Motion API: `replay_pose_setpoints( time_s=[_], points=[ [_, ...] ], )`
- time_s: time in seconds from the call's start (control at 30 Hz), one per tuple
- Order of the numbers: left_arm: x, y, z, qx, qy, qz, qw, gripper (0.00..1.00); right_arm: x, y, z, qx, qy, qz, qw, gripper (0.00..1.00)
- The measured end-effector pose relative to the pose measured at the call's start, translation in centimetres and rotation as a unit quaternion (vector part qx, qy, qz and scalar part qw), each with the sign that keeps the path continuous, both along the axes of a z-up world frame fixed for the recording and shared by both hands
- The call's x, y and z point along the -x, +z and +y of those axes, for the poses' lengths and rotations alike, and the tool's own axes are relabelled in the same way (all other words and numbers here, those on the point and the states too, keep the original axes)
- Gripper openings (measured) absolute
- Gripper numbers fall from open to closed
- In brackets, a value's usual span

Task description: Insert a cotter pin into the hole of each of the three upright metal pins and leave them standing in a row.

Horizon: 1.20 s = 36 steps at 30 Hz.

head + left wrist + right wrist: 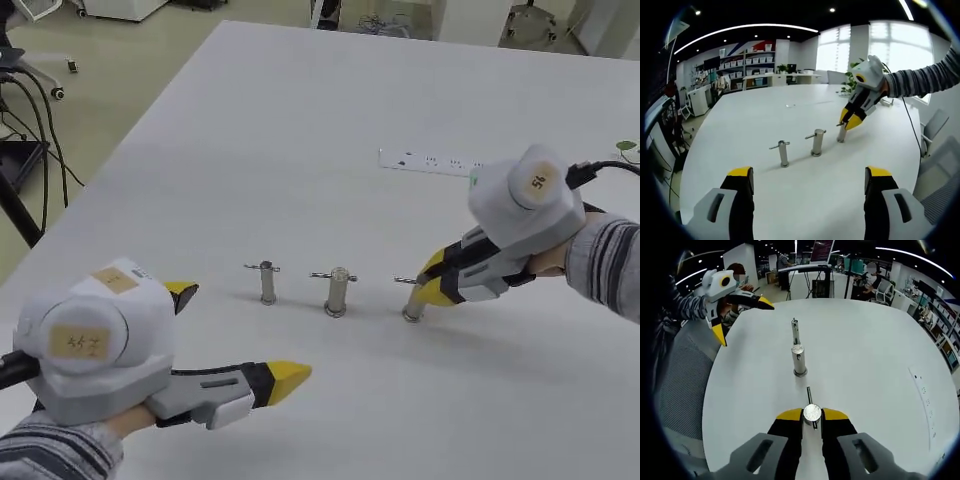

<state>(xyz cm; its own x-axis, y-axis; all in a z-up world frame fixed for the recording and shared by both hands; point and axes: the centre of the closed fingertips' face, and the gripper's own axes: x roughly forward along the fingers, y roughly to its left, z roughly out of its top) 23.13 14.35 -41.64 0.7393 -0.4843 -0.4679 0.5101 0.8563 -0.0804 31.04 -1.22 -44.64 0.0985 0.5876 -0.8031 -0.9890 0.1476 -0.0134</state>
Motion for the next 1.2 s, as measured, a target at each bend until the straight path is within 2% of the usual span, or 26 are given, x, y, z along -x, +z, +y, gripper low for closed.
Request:
replay_pose_setpoints(
  time_s=[0.1,0.27,0.53,0.63,0.67,0.73,0.8,0.9,1.03,1.13,1.17,1.2],
  points=[
    [0.0,-0.1,0.0,0.000,0.001,0.001,1.0000,0.91,0.0,0.0,0.1,-0.002,0.013,-0.006,0.9999,0.08],
    [0.1,-0.2,0.0,-0.001,0.000,0.003,1.0000,0.90,0.4,0.0,0.4,-0.009,0.018,0.001,0.9998,0.08],
    [0.3,-0.4,-0.1,-0.003,-0.001,0.006,1.0000,0.90,0.4,-0.1,0.4,0.001,0.023,-0.010,0.9997,0.09],
    [0.3,-0.4,0.0,-0.003,0.000,0.006,1.0000,0.90,0.2,-1.2,-0.3,0.043,0.033,-0.038,0.9978,0.12],
    [0.3,-0.4,0.1,-0.004,0.000,0.006,1.0000,0.90,0.2,-1.4,-0.3,0.044,0.027,-0.040,0.9979,0.14],
    [0.2,-0.3,0.3,-0.005,0.001,0.005,1.0000,0.90,0.0,-1.9,-0.6,0.037,0.009,-0.035,0.9987,0.17],
    [0.2,-0.2,0.5,-0.006,0.003,0.004,1.0000,0.90,-0.2,-1.5,-0.5,0.013,-0.025,-0.032,0.9991,0.23],
    [0.1,-0.1,0.8,-0.010,0.006,0.003,0.9999,0.89,-0.1,-1.0,-1.0,0.011,-0.063,-0.026,0.9976,0.31],
    [0.0,0.1,1.1,-0.011,0.009,-0.001,0.9999,0.89,0.1,0.9,-0.9,-0.041,-0.103,-0.046,0.9928,0.34],
    [-0.1,0.3,1.1,-0.013,0.008,-0.004,0.9999,0.89,0.8,2.1,-1.3,-0.067,-0.136,-0.052,0.9870,0.42],
    [-0.2,0.4,1.1,-0.013,0.008,-0.004,0.9999,0.88,0.9,2.2,-1.3,-0.070,-0.139,-0.054,0.9864,0.44],
    [-0.2,0.6,1.1,-0.014,0.007,-0.006,0.9999,0.88,1.2,2.7,-1.5,-0.082,-0.158,-0.054,0.9826,0.45]
  ],
)
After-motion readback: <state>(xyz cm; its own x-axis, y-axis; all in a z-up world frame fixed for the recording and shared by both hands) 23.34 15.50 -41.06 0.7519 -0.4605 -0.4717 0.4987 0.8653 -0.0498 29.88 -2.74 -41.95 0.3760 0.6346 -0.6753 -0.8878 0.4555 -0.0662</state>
